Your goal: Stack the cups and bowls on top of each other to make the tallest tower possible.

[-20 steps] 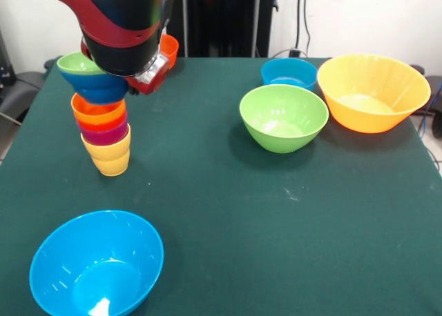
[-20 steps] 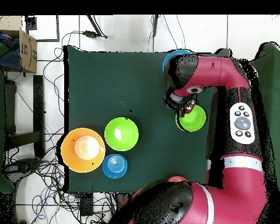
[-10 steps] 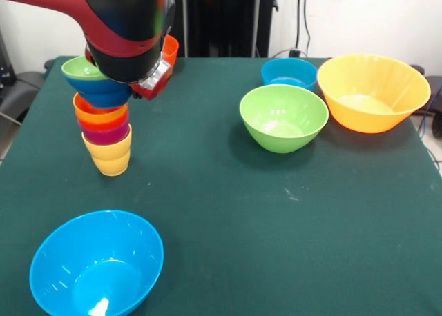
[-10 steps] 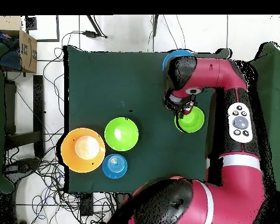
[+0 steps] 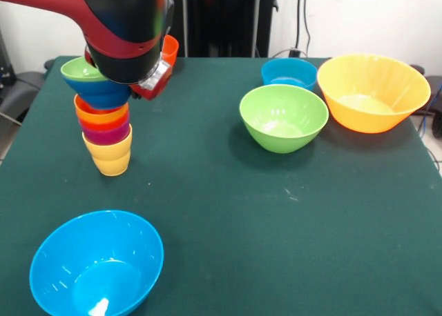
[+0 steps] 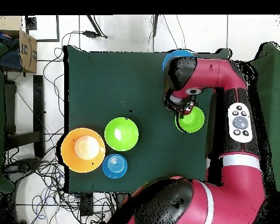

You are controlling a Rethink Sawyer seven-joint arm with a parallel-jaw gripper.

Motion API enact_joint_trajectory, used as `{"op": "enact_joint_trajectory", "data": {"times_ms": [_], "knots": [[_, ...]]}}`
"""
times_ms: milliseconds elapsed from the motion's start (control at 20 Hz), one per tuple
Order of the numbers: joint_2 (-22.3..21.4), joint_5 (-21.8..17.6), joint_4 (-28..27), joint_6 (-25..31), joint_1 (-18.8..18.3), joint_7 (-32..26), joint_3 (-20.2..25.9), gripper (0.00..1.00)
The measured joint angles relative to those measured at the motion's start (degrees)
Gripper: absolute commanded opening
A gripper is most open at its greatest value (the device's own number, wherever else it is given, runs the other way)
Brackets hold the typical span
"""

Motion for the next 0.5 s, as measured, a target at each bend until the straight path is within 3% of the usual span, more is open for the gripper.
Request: {"op": "enact_joint_trajectory", "data": {"times_ms": [500], "knots": [[0.06,-0.11,-0.01,0.00,-0.04,-2.57,0.00,0.00]]}}
